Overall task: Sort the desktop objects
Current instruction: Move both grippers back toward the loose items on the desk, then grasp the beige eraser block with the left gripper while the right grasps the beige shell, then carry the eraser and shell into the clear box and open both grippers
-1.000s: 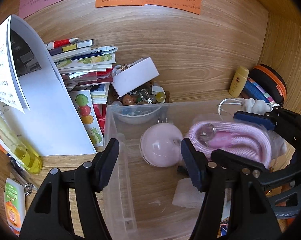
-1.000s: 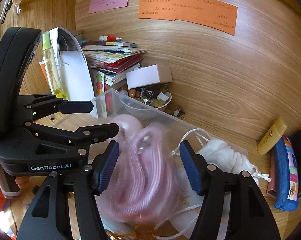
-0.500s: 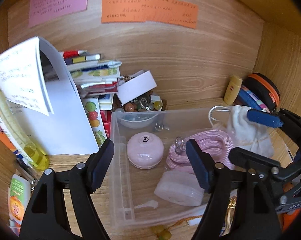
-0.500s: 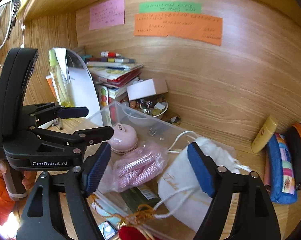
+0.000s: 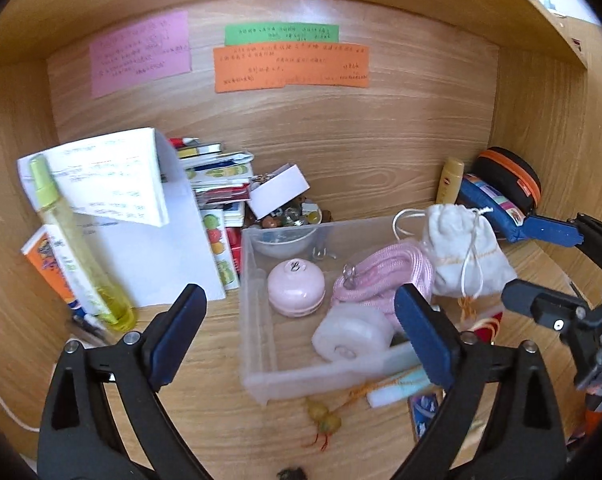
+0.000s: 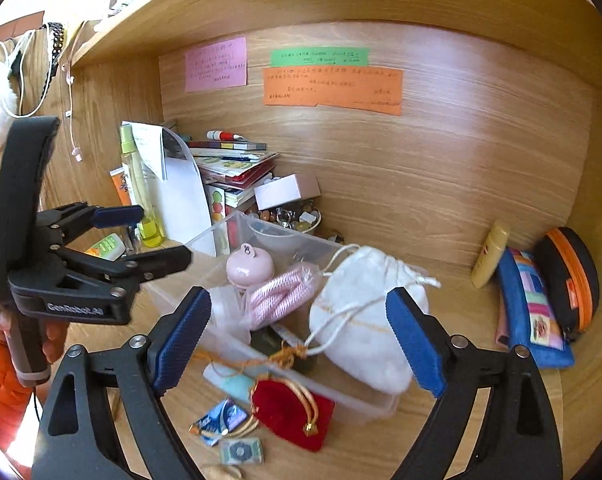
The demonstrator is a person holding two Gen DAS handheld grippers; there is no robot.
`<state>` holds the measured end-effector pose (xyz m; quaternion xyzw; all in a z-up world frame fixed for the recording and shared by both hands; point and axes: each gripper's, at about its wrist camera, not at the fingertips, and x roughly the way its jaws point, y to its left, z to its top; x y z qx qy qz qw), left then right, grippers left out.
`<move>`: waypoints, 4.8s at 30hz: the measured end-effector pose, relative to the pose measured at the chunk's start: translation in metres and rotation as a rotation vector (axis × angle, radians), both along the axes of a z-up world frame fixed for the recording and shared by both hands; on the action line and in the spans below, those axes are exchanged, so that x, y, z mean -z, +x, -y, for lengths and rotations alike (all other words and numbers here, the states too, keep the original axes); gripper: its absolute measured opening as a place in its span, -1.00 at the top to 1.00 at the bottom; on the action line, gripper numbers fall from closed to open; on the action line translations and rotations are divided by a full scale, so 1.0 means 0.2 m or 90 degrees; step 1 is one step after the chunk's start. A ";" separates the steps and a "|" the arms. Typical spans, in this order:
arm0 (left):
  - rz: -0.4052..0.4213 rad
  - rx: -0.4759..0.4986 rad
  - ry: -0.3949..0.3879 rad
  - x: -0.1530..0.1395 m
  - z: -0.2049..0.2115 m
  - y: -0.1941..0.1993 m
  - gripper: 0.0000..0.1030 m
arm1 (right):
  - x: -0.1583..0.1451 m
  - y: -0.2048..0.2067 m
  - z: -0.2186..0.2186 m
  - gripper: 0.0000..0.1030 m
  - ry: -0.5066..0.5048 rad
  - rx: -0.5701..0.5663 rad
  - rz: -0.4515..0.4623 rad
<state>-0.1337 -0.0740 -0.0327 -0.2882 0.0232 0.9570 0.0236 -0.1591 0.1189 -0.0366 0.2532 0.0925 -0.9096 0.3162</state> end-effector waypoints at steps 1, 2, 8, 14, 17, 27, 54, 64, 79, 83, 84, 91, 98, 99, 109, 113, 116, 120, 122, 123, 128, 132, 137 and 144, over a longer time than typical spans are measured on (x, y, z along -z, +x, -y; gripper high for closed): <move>-0.002 -0.003 -0.003 0.00 0.01 0.03 -0.88 | 0.01 0.01 -0.01 -0.71 -0.001 0.002 0.002; -0.003 -0.005 -0.006 0.00 0.02 0.06 -0.89 | 0.01 0.03 -0.02 -0.72 -0.001 0.006 0.005; 0.009 -0.028 -0.002 0.04 0.11 0.21 -0.89 | 0.07 0.11 -0.08 -0.72 0.003 0.020 0.031; 0.050 -0.053 0.025 0.14 0.21 0.31 -0.89 | 0.14 0.17 -0.11 -0.72 0.016 0.029 0.059; 0.076 -0.064 0.040 0.20 0.24 0.37 -0.89 | 0.19 0.21 -0.12 -0.73 0.021 0.026 0.077; 0.159 -0.039 0.060 0.41 0.17 0.52 -0.89 | 0.41 0.30 -0.09 -0.72 0.050 0.018 0.151; 0.144 -0.002 0.011 0.56 0.02 0.56 -0.22 | 0.57 0.39 0.04 0.30 0.117 -0.014 0.150; 0.140 -0.021 0.046 0.55 0.07 0.56 0.17 | 0.55 0.39 0.02 0.57 0.105 -0.019 0.148; 0.088 -0.026 0.061 0.42 0.10 0.54 0.18 | 0.45 0.41 -0.02 0.57 0.076 -0.018 0.112; 0.058 -0.021 0.053 0.34 0.10 0.51 0.18 | 0.40 0.39 -0.01 0.57 0.065 -0.021 0.100; 0.050 -0.018 0.054 0.32 0.10 0.50 0.18 | 0.38 0.38 -0.01 0.57 0.063 -0.021 0.095; 0.010 0.001 0.052 0.22 0.08 0.42 0.18 | 0.26 0.32 0.03 0.57 0.047 -0.027 0.058; -0.011 0.014 0.054 0.17 0.08 0.29 0.18 | 0.20 0.21 0.08 0.57 0.041 -0.032 0.042; -0.012 0.016 0.055 0.16 0.08 0.27 0.18 | 0.20 0.19 0.09 0.57 0.042 -0.032 0.041; -0.004 0.022 0.064 0.17 0.11 0.08 0.18 | 0.21 0.04 0.15 0.57 0.044 -0.033 0.047; 0.010 0.021 0.064 0.20 0.11 0.03 0.18 | 0.23 -0.01 0.16 0.57 0.047 -0.037 0.054; 0.020 0.022 0.069 0.22 0.11 -0.01 0.18 | 0.24 -0.04 0.17 0.57 0.047 -0.043 0.062; 0.028 0.024 0.066 0.24 0.09 -0.03 0.17 | 0.24 -0.05 0.17 0.57 0.039 -0.051 0.071; 0.031 0.024 0.068 0.24 0.09 -0.03 0.17 | 0.24 -0.06 0.17 0.57 0.036 -0.051 0.072; 0.031 0.025 0.069 0.24 0.09 -0.03 0.17 | 0.24 -0.06 0.17 0.57 0.035 -0.052 0.073; 0.030 0.021 0.061 0.24 0.09 -0.04 0.17 | 0.23 -0.05 0.17 0.55 0.038 -0.050 0.075; 0.032 0.023 0.062 0.24 0.08 -0.03 0.17 | 0.23 -0.03 0.18 0.37 0.047 -0.048 0.072; 0.021 0.026 0.065 0.21 0.08 0.01 0.17 | 0.20 0.01 0.16 0.36 0.044 -0.043 0.061; 0.002 0.023 0.068 0.16 0.07 0.10 0.07 | 0.16 0.08 0.11 0.12 0.036 -0.032 0.045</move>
